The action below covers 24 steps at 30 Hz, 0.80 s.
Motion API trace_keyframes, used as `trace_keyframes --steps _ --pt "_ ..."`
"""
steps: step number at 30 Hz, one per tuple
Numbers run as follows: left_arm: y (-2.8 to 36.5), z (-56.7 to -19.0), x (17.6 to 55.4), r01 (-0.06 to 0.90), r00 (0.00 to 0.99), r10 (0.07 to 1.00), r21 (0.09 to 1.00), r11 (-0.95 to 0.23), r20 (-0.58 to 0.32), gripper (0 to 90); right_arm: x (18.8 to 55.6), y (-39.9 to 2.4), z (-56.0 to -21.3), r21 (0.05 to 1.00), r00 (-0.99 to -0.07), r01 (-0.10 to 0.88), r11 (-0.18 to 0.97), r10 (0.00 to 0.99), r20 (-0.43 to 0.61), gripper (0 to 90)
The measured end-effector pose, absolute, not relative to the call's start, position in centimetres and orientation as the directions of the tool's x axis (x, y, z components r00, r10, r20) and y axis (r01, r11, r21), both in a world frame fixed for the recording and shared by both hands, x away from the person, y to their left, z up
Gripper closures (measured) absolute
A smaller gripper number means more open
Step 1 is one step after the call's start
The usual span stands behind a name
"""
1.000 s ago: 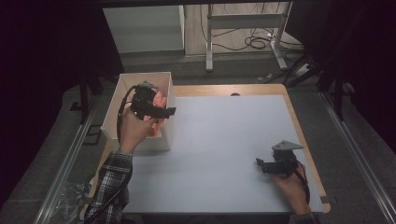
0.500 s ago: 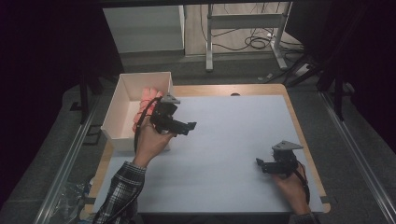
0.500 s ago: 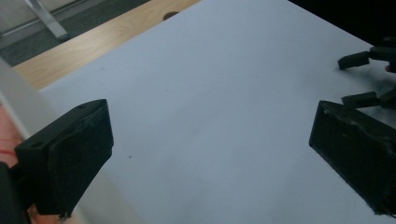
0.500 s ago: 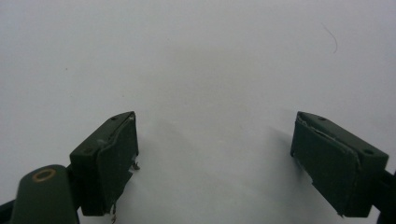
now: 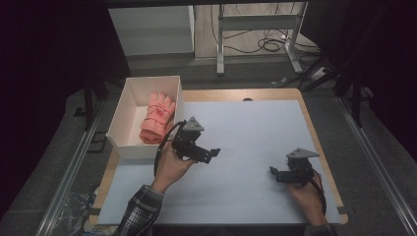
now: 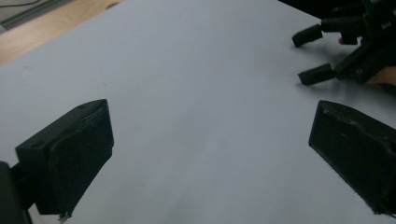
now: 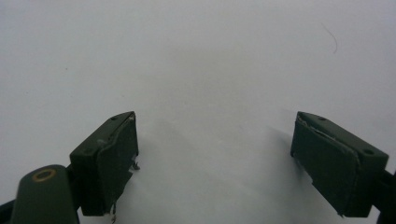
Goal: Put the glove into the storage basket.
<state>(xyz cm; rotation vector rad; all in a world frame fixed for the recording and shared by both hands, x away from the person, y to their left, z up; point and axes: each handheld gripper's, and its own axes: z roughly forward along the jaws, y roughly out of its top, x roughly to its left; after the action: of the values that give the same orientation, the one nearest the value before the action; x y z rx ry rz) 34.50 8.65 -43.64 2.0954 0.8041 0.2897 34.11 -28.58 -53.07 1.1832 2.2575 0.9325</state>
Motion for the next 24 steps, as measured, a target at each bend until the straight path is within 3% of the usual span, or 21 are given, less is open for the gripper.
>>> trace_keyframes --steps 11,24 --pt "7.9 -48.5 32.5 0.440 0.794 0.597 0.782 -0.441 -0.110 0.2 34.1 -28.6 -53.1 0.726 -0.547 0.551 0.412 0.835 -0.058 15.2" --pt "8.9 -54.0 31.4 0.491 0.772 0.626 0.729 -0.477 -0.110 0.1 34.1 -28.6 -53.1 0.727 -0.548 0.550 0.412 0.835 -0.059 15.2"
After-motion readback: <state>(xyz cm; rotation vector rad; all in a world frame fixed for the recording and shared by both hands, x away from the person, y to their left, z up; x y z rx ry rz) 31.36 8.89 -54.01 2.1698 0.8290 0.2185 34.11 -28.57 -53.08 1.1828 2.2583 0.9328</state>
